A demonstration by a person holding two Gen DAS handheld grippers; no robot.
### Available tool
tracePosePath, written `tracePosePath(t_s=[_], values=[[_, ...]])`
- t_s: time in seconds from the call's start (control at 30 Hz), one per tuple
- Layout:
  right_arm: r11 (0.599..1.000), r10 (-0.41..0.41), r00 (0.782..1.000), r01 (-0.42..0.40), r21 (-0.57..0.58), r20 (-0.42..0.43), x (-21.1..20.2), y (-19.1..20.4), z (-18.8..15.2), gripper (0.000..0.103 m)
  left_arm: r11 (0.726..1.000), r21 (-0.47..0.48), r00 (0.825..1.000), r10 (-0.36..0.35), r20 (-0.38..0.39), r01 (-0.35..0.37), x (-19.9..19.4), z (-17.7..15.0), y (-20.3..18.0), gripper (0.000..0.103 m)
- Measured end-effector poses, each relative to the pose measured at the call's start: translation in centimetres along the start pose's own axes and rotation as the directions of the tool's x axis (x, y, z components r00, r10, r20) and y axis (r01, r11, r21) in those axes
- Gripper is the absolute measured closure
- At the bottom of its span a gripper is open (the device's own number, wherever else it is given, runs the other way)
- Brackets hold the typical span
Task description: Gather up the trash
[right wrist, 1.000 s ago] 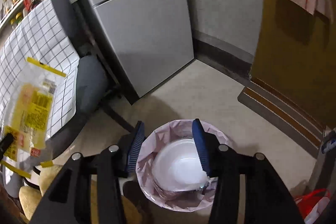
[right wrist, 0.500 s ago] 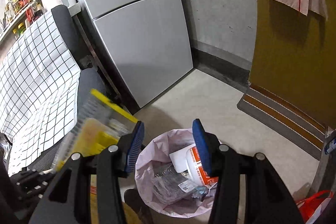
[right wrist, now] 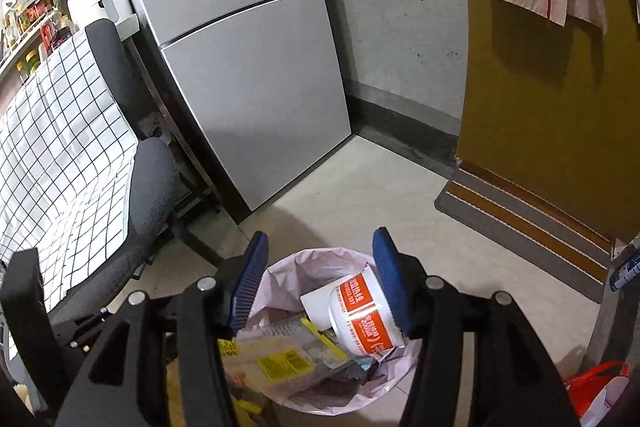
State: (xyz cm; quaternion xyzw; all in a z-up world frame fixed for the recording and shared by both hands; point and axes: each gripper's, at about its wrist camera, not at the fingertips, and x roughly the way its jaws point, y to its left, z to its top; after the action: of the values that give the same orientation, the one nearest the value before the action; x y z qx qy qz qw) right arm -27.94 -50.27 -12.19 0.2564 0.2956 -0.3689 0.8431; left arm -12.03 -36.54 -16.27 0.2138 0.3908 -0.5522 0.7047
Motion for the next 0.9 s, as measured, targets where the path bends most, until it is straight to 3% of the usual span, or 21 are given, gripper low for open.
tracePosePath(t_s=[0.1,0.17,0.23,0.27,0.3,0.37,0.43,0.6,0.7,0.9], values=[[1.0,0.003,1.0,-0.003,-0.01,-0.002,-0.1,0.7,-0.2,0.049,0.999,-0.023,0.999,0.025,0.033,-0.024,-1.3,0.3,1.0,0.059],[1.0,0.012,1.0,-0.012,-0.029,-0.012,-0.1,1.4,-0.2,0.049,0.998,-0.046,0.997,0.046,0.062,-0.043,-2.7,0.4,1.9,0.053],[0.998,0.026,0.999,-0.027,-0.057,-0.028,-0.4,2.5,-0.4,0.044,0.996,-0.069,0.993,0.069,0.096,-0.063,-4.6,0.4,3.0,0.052],[0.997,0.037,0.999,-0.039,-0.072,-0.037,-0.5,3.0,-0.4,0.042,0.994,-0.078,0.991,0.087,0.107,-0.078,-5.4,0.4,3.4,0.048],[0.995,0.052,0.998,-0.056,-0.088,-0.047,-0.7,3.7,-0.5,0.039,0.988,-0.092,0.985,0.13,0.11,-0.12,-6.6,0.3,4.0,0.036],[0.988,0.086,0.994,-0.094,-0.121,-0.074,-1.3,5.3,-0.8,0.036,0.975,-0.125,0.973,0.199,0.114,-0.185,-8.5,0.0,5.1,0.023],[0.979,0.109,0.989,-0.124,-0.162,-0.096,-2.1,7.1,-1.1,0.036,0.962,-0.158,0.965,0.242,0.099,-0.225,-10.1,-0.4,6.2,0.015],[0.95,0.133,0.987,-0.152,-0.273,-0.087,-4.9,11.3,-1.2,0.025,0.937,-0.287,0.974,0.22,0.048,-0.198,-14.4,-1.7,9.6,0.013],[0.927,0.159,0.984,-0.175,-0.333,-0.074,-7.0,13.8,-0.5,0.015,0.912,-0.3,0.954,0.3,0.025,-0.279,-17.2,-2.5,10.6,0.012],[0.868,0.217,0.976,-0.208,-0.451,-0.034,-11.3,17.8,0.2,0.006,0.866,-0.311,0.907,0.42,0.024,-0.392,-22.3,-3.4,11.6,0.009]])
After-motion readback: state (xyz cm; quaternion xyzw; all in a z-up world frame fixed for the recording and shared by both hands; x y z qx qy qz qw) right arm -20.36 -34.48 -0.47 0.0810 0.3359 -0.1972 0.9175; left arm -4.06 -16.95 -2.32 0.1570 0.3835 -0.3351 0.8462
